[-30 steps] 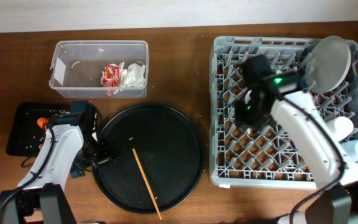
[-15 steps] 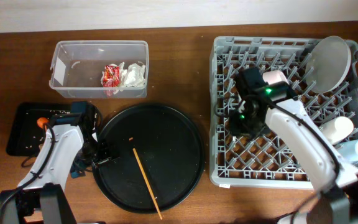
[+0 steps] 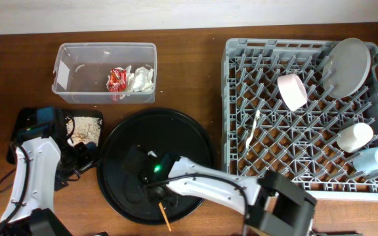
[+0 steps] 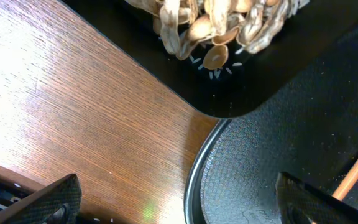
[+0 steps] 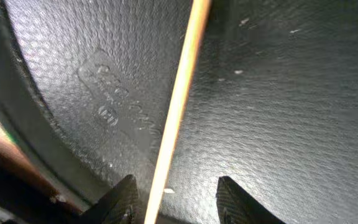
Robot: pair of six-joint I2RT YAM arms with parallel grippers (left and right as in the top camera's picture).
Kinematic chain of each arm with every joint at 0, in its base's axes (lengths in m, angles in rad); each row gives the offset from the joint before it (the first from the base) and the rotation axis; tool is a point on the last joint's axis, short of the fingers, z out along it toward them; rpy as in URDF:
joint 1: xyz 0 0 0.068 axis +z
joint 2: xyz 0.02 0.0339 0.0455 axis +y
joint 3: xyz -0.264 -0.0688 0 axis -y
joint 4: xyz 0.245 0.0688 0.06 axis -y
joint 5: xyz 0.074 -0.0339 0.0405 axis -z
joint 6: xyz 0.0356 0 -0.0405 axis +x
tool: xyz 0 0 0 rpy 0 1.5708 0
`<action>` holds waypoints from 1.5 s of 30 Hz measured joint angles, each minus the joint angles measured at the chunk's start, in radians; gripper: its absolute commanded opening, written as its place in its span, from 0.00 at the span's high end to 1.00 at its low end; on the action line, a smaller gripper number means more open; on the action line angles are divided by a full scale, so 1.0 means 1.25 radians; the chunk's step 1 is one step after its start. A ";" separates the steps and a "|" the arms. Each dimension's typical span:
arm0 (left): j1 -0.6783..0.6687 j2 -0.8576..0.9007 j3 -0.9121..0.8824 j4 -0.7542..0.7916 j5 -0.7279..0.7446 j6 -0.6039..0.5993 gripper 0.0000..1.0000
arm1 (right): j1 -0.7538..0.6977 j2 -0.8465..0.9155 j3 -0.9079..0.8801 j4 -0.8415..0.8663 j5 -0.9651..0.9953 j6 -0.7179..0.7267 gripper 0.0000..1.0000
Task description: Sort waste into correct bins and load items into the dishwasher rack
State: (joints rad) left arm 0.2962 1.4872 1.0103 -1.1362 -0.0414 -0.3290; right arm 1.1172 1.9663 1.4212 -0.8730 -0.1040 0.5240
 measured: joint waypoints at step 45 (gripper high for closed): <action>-0.444 -0.002 0.144 -0.004 0.120 0.294 0.01 | -0.943 -0.346 -0.002 -0.245 -0.142 -0.315 0.01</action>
State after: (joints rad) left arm -0.2584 1.4849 1.1908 -1.1416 0.1081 0.0380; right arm -0.0612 1.5341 1.4185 -1.1793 -0.2813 0.1303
